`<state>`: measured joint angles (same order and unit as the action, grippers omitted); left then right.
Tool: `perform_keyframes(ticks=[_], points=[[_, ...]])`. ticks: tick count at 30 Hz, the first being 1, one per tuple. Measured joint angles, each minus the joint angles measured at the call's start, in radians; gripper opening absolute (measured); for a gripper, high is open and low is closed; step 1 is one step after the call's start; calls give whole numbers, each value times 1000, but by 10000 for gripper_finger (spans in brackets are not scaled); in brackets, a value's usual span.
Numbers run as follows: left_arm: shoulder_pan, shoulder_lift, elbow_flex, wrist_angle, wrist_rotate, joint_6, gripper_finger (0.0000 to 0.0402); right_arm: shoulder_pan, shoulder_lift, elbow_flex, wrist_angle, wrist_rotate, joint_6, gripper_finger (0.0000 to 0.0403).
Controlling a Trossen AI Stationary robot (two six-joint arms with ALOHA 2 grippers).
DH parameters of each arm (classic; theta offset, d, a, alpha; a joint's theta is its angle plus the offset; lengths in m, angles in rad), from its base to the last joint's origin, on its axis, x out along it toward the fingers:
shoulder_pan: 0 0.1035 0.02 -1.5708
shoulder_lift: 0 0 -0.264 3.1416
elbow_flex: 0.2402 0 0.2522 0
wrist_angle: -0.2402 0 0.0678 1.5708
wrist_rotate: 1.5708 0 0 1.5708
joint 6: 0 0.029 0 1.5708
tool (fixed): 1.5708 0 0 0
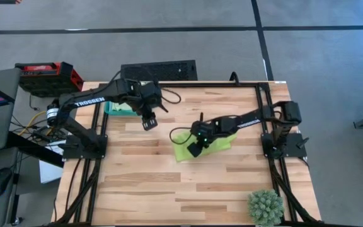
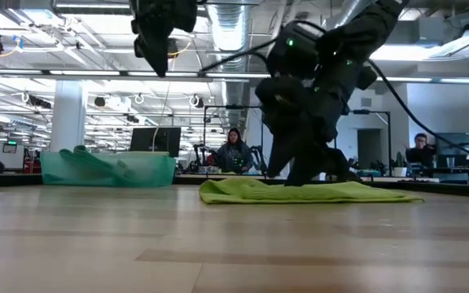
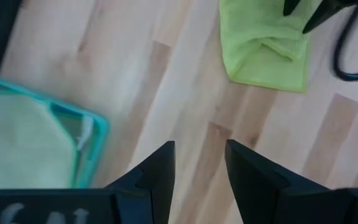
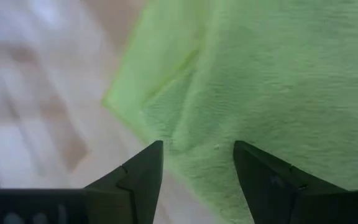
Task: Fold microfiber towels
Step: Fold the light green microfiber microfiber towel
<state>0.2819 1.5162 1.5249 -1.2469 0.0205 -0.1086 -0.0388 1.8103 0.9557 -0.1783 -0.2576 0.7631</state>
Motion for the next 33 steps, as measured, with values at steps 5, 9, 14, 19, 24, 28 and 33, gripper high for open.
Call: perform_keyframes(ticks=[5,9,14,19,24,28,33], points=[[-82,0,0,-4,-3,-86,132,75,0,0,42,-7,22,221],[-161,0,0,20,-31,-164,132,113,-55,-1,21,101,34,221],[-282,0,-52,115,-94,-236,132,124,-243,1,-144,279,76,221],[-359,10,-154,361,-88,-303,132,124,-460,4,-320,364,64,221],[-369,60,-279,653,-58,-490,132,124,-611,5,-419,384,9,221],[-381,140,-346,824,-53,-524,132,124,-670,4,-442,423,-61,221],[-382,254,-353,940,-72,-505,132,124,-700,4,-446,384,-180,221]])
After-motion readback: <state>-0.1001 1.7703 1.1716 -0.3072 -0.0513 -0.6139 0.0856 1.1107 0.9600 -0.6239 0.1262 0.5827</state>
